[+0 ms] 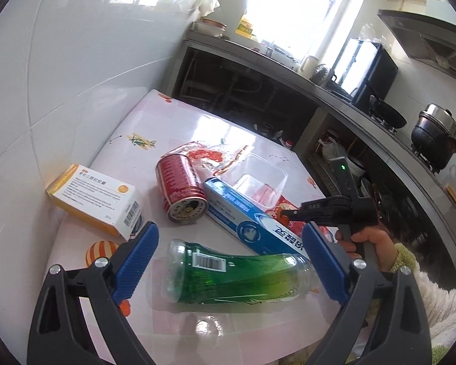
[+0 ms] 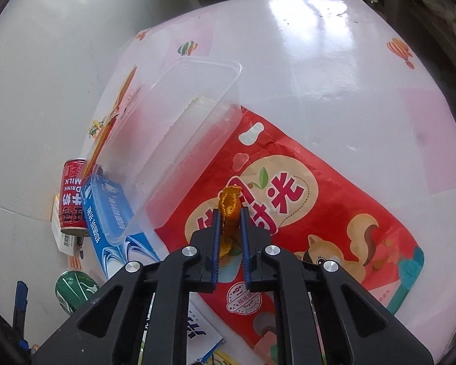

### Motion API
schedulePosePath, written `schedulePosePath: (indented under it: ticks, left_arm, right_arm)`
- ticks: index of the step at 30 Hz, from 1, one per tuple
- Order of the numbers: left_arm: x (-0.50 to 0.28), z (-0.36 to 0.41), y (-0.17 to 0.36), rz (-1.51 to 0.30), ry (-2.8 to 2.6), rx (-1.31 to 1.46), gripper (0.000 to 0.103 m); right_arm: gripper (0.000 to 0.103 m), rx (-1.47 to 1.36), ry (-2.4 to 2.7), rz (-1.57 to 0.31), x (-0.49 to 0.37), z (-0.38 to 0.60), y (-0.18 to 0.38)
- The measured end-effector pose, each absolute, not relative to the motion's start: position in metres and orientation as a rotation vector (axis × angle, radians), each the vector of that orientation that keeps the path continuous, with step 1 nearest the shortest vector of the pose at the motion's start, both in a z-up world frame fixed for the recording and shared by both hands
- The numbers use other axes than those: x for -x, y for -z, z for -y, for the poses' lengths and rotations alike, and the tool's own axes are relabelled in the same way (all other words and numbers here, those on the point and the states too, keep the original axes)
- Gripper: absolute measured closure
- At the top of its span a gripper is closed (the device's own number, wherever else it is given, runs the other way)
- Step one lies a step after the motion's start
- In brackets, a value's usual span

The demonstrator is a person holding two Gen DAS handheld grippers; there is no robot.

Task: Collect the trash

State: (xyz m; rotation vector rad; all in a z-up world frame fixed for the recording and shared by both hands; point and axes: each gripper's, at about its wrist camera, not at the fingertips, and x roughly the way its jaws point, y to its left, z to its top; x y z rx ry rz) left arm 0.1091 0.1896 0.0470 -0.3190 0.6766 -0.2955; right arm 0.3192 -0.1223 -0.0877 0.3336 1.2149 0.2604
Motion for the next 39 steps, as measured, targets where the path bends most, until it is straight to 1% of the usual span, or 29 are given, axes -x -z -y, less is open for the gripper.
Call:
schedulePosePath:
  ticks: [7, 10, 16, 18, 21, 24, 29, 35, 39]
  left_arm:
    - [-0.118, -0.211, -0.045, -0.682, 0.23, 0.382, 0.016]
    - [-0.126, -0.22, -0.039, -0.713, 0.168, 0.407, 0.02]
    - [-0.158, -0.251, -0.017, -0.82, -0.045, 0.516, 0.02]
    - [-0.174, -0.257, -0.011, -0.872, -0.145, 0.515, 0.02]
    - [-0.191, -0.265, -0.007, -0.869, -0.268, 0.531, 0.02]
    - [-0.212, -0.263, -0.003, -0.867, -0.373, 0.489, 0.02]
    - [-0.245, -0.255, 0.009, -0.922, -0.454, 0.388, 0.019]
    - [-0.261, -0.254, 0.028, -0.97, -0.519, 0.329, 0.019]
    - [-0.266, -0.254, 0.036, -0.973, -0.529, 0.247, 0.017]
  right_arm:
    - [0.097, -0.46, -0.311, -1.205, -0.306, 0.154, 0.081]
    - [0.097, -0.503, -0.315, -1.176, -0.298, 0.169, 0.072]
    - [0.097, -0.505, -0.298, -1.133, -0.278, 0.189, 0.061]
    - [0.097, -0.512, -0.296, -1.129, -0.275, 0.193, 0.06]
    - [0.097, -0.532, -0.297, -1.119, -0.272, 0.198, 0.061]
    - [0.097, -0.543, -0.3, -1.112, -0.271, 0.2, 0.064]
    - [0.097, -0.548, -0.302, -1.102, -0.267, 0.21, 0.062]
    - [0.096, -0.563, -0.302, -1.096, -0.268, 0.214, 0.065]
    - [0.096, -0.566, -0.308, -1.1, -0.269, 0.215, 0.068]
